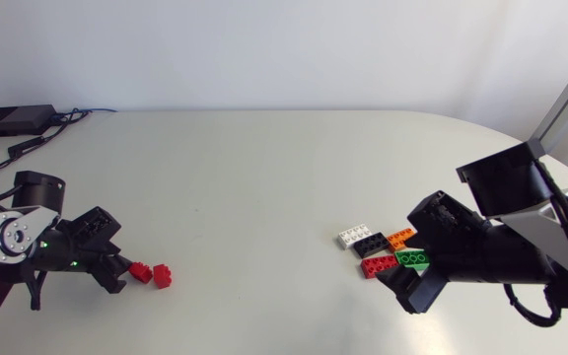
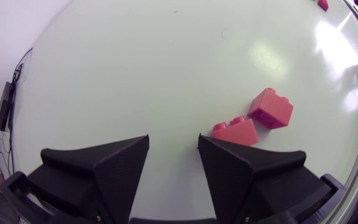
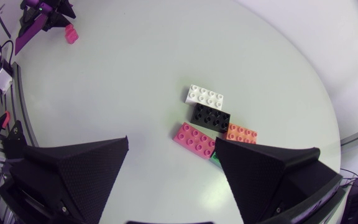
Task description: Sort duplo bricks by size, large to the right and small to the left
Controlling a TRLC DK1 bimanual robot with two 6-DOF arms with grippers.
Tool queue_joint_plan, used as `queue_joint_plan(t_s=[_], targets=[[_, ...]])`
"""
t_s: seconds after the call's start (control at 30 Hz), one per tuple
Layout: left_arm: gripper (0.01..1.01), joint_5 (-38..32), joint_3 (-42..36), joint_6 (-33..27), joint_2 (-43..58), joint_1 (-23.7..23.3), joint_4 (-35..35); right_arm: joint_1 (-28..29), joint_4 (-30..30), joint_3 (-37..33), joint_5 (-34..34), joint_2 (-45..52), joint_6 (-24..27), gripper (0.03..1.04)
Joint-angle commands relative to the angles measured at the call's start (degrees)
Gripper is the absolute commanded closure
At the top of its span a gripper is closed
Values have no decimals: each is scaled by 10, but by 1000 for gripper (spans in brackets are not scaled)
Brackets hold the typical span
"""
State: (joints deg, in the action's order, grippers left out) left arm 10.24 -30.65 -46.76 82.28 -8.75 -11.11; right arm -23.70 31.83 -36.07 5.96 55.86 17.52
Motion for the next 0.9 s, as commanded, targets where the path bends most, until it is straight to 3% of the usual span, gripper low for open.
queue_joint_plan(t_s=[0.0,0.27,0.37,0.5,0.87], targets=[[484,5,-1,26,-4,15,3,-3,11,19,-2,-5,-9,62],[459,12,-8,58,-18,39,-10,-3,11,25,-2,-9,-9,62],[256,13,-11,63,-27,40,-11,-3,12,25,-4,-17,-9,62],[95,18,-23,78,-74,34,-41,8,12,22,-6,-32,-11,62],[56,29,-36,156,-234,-23,-65,168,-29,15,-20,-96,-13,64]])
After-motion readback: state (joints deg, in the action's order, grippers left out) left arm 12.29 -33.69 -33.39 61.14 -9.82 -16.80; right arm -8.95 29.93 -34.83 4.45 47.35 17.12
